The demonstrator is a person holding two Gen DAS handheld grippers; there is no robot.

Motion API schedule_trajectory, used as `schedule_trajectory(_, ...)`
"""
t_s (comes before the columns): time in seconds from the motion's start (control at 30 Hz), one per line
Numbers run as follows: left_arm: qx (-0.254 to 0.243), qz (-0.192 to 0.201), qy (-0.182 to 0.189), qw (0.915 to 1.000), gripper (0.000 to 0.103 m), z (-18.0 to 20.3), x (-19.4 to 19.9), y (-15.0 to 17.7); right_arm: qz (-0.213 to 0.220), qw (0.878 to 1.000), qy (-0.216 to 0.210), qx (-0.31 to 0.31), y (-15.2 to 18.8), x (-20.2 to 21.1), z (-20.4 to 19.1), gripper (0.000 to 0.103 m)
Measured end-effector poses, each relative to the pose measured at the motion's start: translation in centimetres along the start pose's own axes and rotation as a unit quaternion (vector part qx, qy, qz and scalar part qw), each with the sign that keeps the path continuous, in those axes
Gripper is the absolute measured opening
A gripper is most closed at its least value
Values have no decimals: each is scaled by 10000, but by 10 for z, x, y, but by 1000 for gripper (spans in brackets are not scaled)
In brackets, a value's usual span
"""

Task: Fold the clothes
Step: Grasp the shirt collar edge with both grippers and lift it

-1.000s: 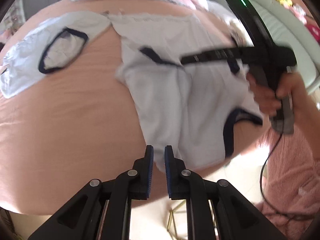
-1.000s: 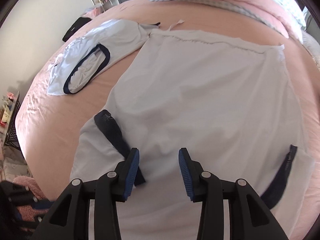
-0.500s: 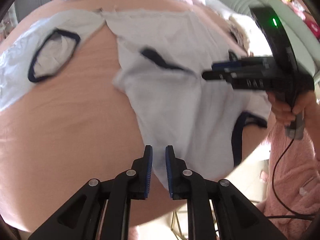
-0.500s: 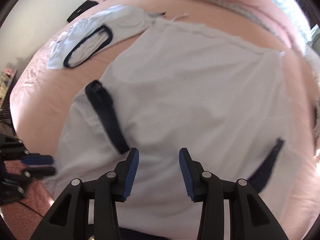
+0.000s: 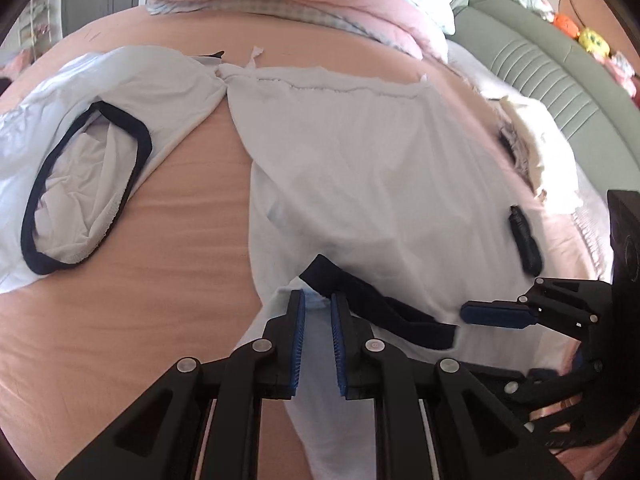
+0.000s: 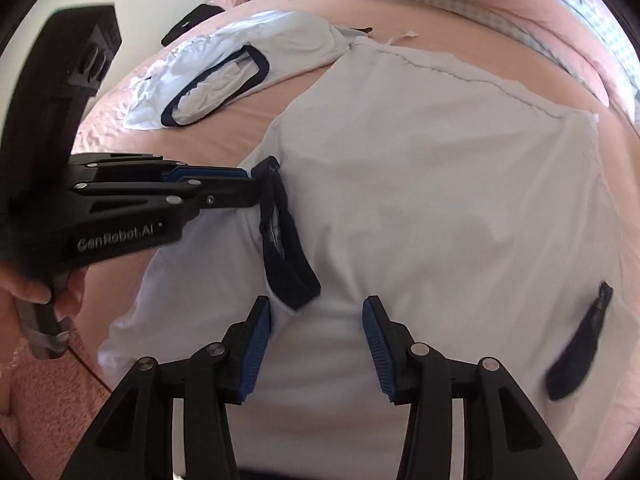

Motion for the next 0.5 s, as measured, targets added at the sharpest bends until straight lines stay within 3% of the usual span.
schedule_trajectory(0.13,-101,137,149,9997,12,4,8,-18,317,9988,149,-343,-15,41,45,46)
schedule_trajectory(0.3,128,-84,-5,9999,13,-12,-16,-38,529,9871,1311,-754,-43,72,159,46)
schedule_trajectory(0.5,231,136,-461,9986,13,-32,-62,-96,507,9821,1591,-868,-95,44,245,46)
Point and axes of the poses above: each gripper's, at about its wrist camera, not at the fingertips, and x roughly against the way its jaws point, z to its right, y to its underside, the point moved 7 cm from there along -x, roughly the way its jaws point, and after that the axes turned 13 degrees about z, right-handed, at the moved point
